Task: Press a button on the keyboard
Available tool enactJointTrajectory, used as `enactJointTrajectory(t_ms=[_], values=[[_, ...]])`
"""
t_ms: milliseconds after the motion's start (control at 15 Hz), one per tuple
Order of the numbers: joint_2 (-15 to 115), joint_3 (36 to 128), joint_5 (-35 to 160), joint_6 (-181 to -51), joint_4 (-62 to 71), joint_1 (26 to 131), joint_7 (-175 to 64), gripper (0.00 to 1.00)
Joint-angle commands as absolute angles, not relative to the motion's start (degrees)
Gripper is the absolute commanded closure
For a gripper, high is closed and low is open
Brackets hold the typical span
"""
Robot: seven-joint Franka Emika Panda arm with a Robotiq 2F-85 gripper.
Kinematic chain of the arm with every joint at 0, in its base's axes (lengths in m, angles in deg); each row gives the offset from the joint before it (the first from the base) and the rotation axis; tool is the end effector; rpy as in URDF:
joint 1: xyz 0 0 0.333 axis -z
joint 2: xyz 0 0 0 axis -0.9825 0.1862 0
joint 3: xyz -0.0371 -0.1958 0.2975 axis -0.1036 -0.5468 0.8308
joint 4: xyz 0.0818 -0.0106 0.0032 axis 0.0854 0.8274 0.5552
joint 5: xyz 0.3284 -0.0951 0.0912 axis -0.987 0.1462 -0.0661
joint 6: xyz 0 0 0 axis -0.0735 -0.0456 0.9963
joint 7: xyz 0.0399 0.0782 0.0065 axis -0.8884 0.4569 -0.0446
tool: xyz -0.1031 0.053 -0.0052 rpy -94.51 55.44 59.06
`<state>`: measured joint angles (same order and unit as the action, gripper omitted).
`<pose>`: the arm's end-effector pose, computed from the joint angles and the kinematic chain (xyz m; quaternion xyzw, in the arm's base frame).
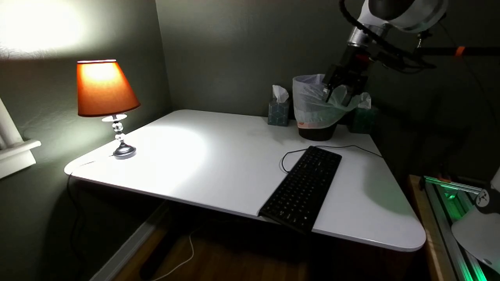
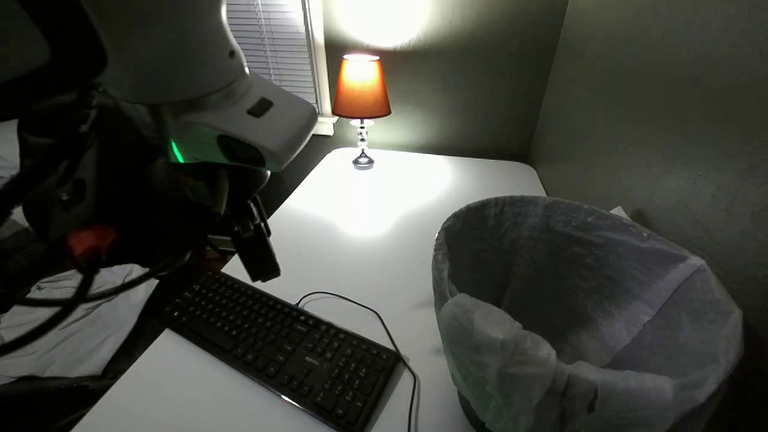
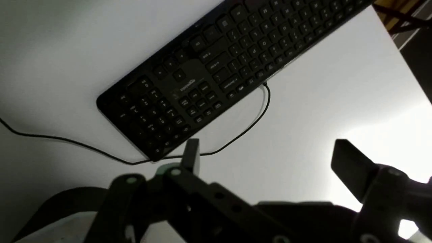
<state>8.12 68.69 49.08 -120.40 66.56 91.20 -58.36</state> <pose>0.3028 -0.1712 0.4338 -0.9380 0.3131 -0.1026 0.1076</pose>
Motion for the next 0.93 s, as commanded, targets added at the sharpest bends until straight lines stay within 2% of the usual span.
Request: enactJointTrajectory(t_ms=[0, 267, 333, 400, 600, 867], values=[[15.59, 68.02, 43.21, -123.46, 63.69, 91.04, -56.26, 0.0], [21.25, 67.74, 39.34, -125.33, 61.66, 91.58, -54.79, 0.0], [22.35, 67.63, 38.6, -125.2, 61.15, 91.71, -54.62, 0.06], [23.51, 67.49, 37.68, -125.26, 60.66, 91.82, -54.67, 0.26], [26.6, 67.32, 35.58, -125.65, 59.31, 92.6, -54.53, 0.51], [30.67, 66.9, 33.24, -125.45, 57.53, 93.99, -54.79, 0.8]])
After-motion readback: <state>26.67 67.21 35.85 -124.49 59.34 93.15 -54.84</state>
